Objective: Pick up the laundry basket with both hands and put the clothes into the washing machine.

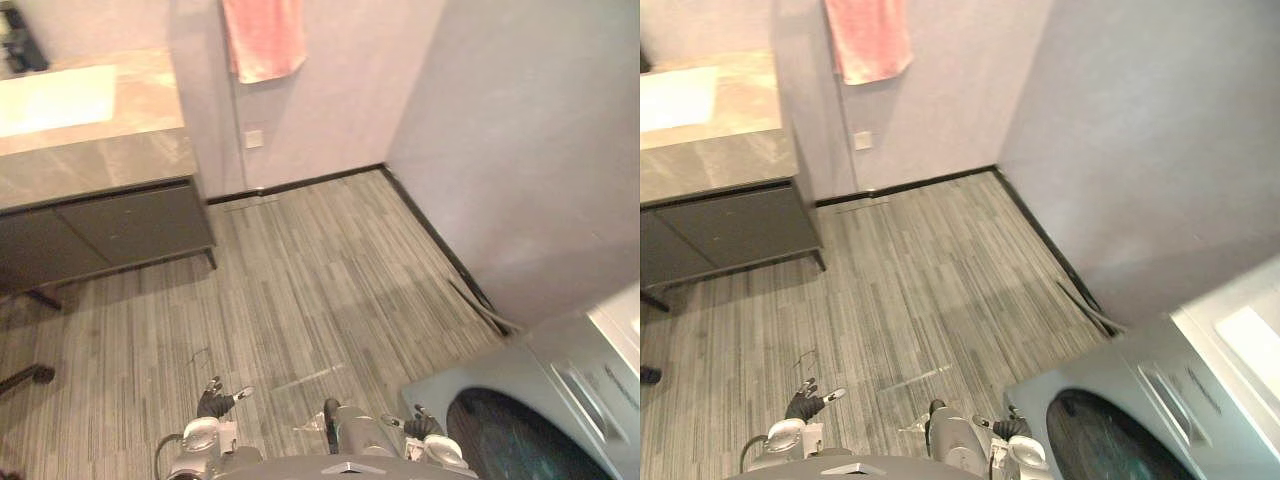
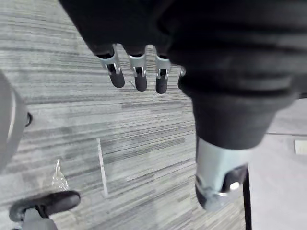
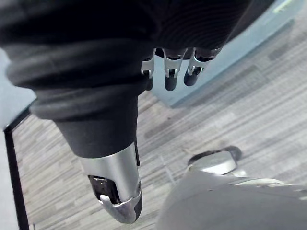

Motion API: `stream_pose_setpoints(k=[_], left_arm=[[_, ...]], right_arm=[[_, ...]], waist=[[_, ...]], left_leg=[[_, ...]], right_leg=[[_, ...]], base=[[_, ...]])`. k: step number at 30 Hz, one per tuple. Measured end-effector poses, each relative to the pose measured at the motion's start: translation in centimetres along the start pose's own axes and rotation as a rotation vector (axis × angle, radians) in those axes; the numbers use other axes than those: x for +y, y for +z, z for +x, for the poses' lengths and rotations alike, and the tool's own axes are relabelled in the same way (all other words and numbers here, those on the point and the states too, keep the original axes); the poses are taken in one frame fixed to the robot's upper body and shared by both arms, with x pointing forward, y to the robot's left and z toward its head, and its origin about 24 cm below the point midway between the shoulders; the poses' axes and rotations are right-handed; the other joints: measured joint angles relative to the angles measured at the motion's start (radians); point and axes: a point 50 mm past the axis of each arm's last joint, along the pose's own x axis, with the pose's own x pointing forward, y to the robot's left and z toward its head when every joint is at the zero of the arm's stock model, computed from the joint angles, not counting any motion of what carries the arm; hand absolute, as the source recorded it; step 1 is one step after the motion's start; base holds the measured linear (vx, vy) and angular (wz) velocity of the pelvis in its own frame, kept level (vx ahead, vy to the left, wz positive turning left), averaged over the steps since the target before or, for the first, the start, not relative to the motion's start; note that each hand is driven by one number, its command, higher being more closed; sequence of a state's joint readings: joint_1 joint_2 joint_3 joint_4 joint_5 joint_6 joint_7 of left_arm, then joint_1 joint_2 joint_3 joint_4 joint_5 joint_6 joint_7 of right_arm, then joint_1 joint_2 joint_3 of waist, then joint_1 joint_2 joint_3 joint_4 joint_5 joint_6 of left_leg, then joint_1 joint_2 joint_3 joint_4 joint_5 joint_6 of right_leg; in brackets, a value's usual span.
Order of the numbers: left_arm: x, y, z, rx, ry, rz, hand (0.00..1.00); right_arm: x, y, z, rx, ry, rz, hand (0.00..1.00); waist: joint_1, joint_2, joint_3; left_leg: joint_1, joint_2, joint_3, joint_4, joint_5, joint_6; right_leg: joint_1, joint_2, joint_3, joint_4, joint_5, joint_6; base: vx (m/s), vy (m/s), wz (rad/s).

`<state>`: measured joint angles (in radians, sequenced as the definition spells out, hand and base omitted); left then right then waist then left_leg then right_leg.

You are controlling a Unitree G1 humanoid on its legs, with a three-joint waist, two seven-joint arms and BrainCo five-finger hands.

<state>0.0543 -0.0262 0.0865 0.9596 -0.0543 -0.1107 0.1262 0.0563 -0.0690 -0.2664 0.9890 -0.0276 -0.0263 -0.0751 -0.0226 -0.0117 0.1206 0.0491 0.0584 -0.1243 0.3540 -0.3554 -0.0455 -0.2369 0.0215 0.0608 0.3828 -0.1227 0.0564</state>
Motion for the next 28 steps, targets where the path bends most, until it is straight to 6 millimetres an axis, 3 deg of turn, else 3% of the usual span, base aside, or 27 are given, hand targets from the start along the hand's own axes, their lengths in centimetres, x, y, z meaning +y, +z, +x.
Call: stream_pose_setpoints(k=[3, 5, 7, 9, 11, 12, 13, 16, 21, 24, 28], left_arm=[[-0.5, 0.1, -0.1, -0.005, -0.004, -0.026, 0.0], [-0.3, 0.5, -0.1, -0.023, 0.02, -0.073, 0.0], [0.0, 0.6, -0.1, -0.033, 0.043, -0.081, 0.0], [0.4, 0.3, -0.2, -0.032, 0.071, -0.078, 0.0], [0.5, -0.1, -0.3, -0.017, 0.074, -0.066, 0.0], [0.5, -0.3, -0.3, -0.013, 0.072, -0.06, 0.0], [1.1, -0.1, -0.2, -0.027, 0.082, -0.034, 0.0], [3.5, -1.3, -0.5, 0.008, 0.124, 0.032, 0.0], [3.6, -2.2, -0.8, 0.039, 0.104, 0.041, 0.0], [3.5, -2.1, -0.6, 0.046, 0.068, 0.068, 0.0], [2.8, -2.0, -0.6, 0.044, 0.029, 0.068, 0.0]], right_arm=[[-0.2, -0.4, -0.1, 0.008, -0.004, -0.021, 0.0], [-0.4, -0.6, -0.2, 0.01, -0.009, -0.024, 0.0], [-0.5, -0.6, -0.2, 0.007, -0.012, -0.027, 0.0], [-0.6, -1.0, -0.3, 0.016, -0.02, -0.028, 0.0], [-0.9, -1.7, -0.4, 0.038, -0.041, -0.032, 0.0], [-1.2, -1.9, -0.5, 0.047, -0.048, -0.037, 0.0], [-1.4, -2.7, -0.6, 0.081, -0.057, -0.042, 0.0], [-1.3, -3.9, -0.8, 0.126, -0.057, -0.04, 0.0], [-1.1, -4.1, -0.9, 0.132, -0.051, -0.036, 0.0], [-0.8, -4.0, -0.9, 0.124, -0.034, -0.066, 0.0], [-0.7, -3.8, -0.8, 0.114, -0.012, -0.138, 0.0]], waist=[[0.005, 0.005, 0.0], [0.016, 0.012, 0.001], [0.023, 0.015, 0.003], [0.024, 0.005, -0.004], [0.016, 0.005, -0.02], [0.016, 0.013, -0.024], [0.026, 0.002, -0.034], [0.025, -0.012, -0.053], [0.024, -0.016, -0.073], [0.003, -0.019, -0.086], [0.001, -0.019, -0.101]], left_leg=[[-0.054, 0.059, 0.004, 0.125, 0.003, -0.019], [-0.128, 0.096, 0.054, 0.298, 0.015, -0.037], [-0.158, 0.132, 0.122, 0.37, 0.032, -0.05], [-0.153, 0.168, 0.25, 0.314, 0.014, -0.016], [-0.144, 0.173, 0.29, 0.143, 0.02, -0.018], [-0.137, 0.172, 0.288, 0.061, 0.056, -0.034], [-0.115, 0.116, 0.308, -0.019, 0.113, -0.039], [-0.099, 0.052, 0.329, -0.081, 0.142, -0.013], [-0.043, -0.021, 0.408, -0.213, 0.193, 0.024], [-0.031, -0.039, 0.414, -0.267, 0.222, 0.028], [-0.025, -0.037, 0.407, -0.273, 0.227, 0.022]], right_leg=[[0.075, 0.023, -0.1, -0.054, -0.006, -0.033], [0.113, 0.036, -0.137, -0.06, -0.019, -0.052], [0.137, 0.035, -0.16, -0.066, -0.021, -0.056], [0.153, 0.008, -0.168, -0.101, -0.013, -0.05], [0.153, -0.03, -0.187, -0.139, 0.009, -0.026], [0.15, -0.036, -0.19, -0.148, 0.017, -0.013], [0.153, -0.077, -0.174, -0.191, 0.045, 0.006], [0.173, -0.115, -0.154, -0.294, 0.116, 0.037], [0.171, -0.162, -0.089, -0.373, 0.173, 0.051], [0.167, -0.172, -0.087, -0.402, 0.19, 0.06], [0.18, -0.164, -0.103, -0.428, 0.204, 0.06]], base=[[0.09, -0.2, 0.86], [0.03, -0.121, 0.5], [0.01, -0.029, 0.35], [-0.02, 0.062, 0.28], [-0.02, 0.109, 0.48], [-0.01, 0.197, 0.39], [0.0, 0.25, 0.17], [0.03, 0.222, -0.08], [-0.01, 0.136, -0.36], [-0.03, 0.033, -0.08], [0.0, -0.019, 0.03]])
